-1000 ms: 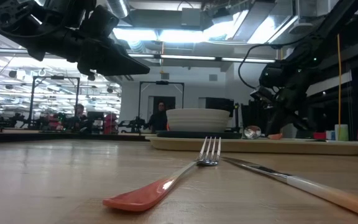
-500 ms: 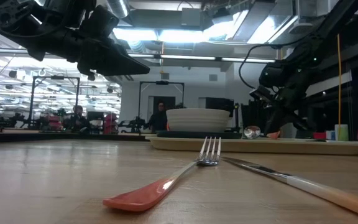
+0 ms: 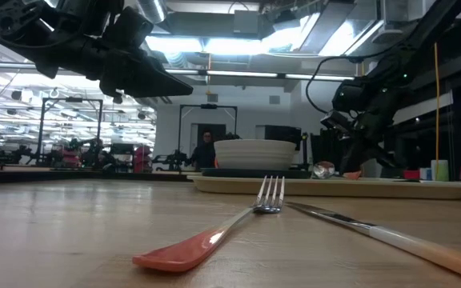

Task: Set up tray
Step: Put the orange spoon on the blue napkin on the serving tray

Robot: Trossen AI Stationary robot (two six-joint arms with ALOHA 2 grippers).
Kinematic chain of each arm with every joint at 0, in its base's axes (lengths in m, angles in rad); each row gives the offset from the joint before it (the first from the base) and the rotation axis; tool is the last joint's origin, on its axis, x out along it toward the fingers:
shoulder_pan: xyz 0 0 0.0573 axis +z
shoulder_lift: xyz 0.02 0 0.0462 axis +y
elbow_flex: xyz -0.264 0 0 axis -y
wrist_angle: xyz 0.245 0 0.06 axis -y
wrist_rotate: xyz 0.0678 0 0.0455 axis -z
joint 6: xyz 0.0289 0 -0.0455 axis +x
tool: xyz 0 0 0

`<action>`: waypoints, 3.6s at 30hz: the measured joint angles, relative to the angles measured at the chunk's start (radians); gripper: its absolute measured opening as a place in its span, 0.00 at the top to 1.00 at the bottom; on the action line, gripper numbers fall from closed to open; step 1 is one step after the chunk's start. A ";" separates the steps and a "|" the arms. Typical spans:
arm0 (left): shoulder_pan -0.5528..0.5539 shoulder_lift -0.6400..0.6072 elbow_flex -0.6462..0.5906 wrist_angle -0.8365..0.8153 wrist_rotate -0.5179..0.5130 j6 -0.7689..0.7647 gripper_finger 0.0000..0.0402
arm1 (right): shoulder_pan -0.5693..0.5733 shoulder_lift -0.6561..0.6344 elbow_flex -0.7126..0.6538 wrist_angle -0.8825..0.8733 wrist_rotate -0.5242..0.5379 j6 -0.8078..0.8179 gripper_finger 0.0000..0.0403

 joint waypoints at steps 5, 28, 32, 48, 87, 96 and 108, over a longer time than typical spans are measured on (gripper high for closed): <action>0.000 0.000 0.000 0.000 0.000 0.000 0.75 | 0.000 0.000 0.001 0.004 0.003 0.015 1.00; 0.000 0.000 0.000 0.000 0.000 0.000 0.75 | 0.000 0.042 0.001 0.048 -0.021 -0.008 1.00; 0.000 0.000 0.000 0.000 0.000 0.000 0.75 | 0.000 0.042 0.001 0.047 -0.021 -0.004 1.00; 0.000 0.000 0.000 0.000 0.000 0.000 0.75 | 0.000 0.042 0.001 0.034 0.007 0.010 1.00; 0.000 0.000 0.000 0.000 0.000 0.000 0.75 | 0.000 0.041 0.000 0.054 0.095 -0.062 0.88; 0.000 0.000 0.000 0.000 0.000 0.000 0.75 | 0.000 0.041 0.001 0.088 0.103 -0.087 0.88; 0.000 0.000 0.000 0.000 0.000 0.000 0.75 | -0.009 0.015 0.142 -0.038 0.172 -0.250 0.90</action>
